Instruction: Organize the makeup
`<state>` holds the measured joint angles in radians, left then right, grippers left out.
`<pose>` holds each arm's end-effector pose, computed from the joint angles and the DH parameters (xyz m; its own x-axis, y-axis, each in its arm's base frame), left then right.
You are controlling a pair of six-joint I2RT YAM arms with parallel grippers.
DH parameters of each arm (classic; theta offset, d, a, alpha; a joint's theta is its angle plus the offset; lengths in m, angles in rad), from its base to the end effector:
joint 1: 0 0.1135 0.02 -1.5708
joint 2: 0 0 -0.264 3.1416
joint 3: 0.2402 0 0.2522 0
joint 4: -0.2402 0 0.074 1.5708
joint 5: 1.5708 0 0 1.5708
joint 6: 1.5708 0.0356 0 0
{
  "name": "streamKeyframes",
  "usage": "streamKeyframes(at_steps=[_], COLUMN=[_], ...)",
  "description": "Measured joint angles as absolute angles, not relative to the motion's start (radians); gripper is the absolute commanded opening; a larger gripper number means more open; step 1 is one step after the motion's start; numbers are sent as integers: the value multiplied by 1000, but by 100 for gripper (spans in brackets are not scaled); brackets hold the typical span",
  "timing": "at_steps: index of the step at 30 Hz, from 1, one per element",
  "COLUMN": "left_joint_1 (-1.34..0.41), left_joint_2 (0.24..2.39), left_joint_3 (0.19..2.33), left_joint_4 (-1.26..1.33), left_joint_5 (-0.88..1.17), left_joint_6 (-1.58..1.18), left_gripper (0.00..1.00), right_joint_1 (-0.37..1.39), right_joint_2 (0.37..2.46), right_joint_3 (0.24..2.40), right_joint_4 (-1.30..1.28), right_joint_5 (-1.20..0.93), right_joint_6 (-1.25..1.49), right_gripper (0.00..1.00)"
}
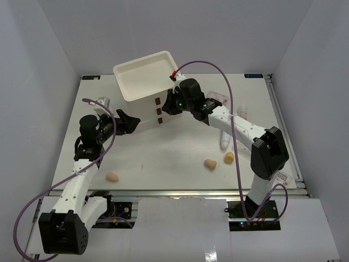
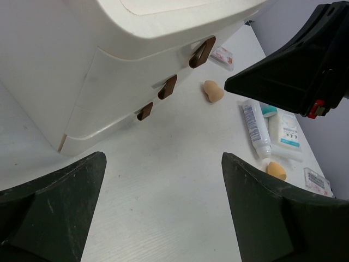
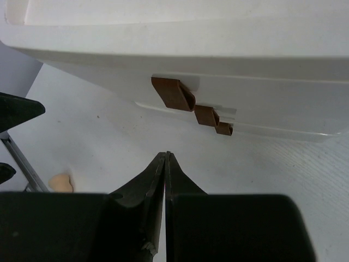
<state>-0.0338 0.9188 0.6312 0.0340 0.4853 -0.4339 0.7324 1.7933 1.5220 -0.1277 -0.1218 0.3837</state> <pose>0.2132 -0.0238 0.2849 -0.4298 -0.3575 -0.8291 0.3312 0.7918 -0.5131 0.3177 0.2915 0.3207 -0.5475 0.0074 -0.8368 -0.5845 0.7122 0.3887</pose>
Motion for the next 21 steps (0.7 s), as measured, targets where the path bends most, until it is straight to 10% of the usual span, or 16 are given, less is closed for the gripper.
streamKeyframes(at_steps=[7,21], left_joint_1=[-34,-34], left_joint_2=[919,919], left_joint_3=[631,631], left_joint_4=[34,34], left_joint_5=[485,485], left_joint_6=[-434,-434], left_gripper=[98,98], right_joint_1=[733,753], right_joint_2=[1774,1922], right_joint_3=[1495,1695], right_joint_4=[-121,-134], right_joint_5=[-126,-61], right_joint_6=[366,333], right_gripper=[68,67])
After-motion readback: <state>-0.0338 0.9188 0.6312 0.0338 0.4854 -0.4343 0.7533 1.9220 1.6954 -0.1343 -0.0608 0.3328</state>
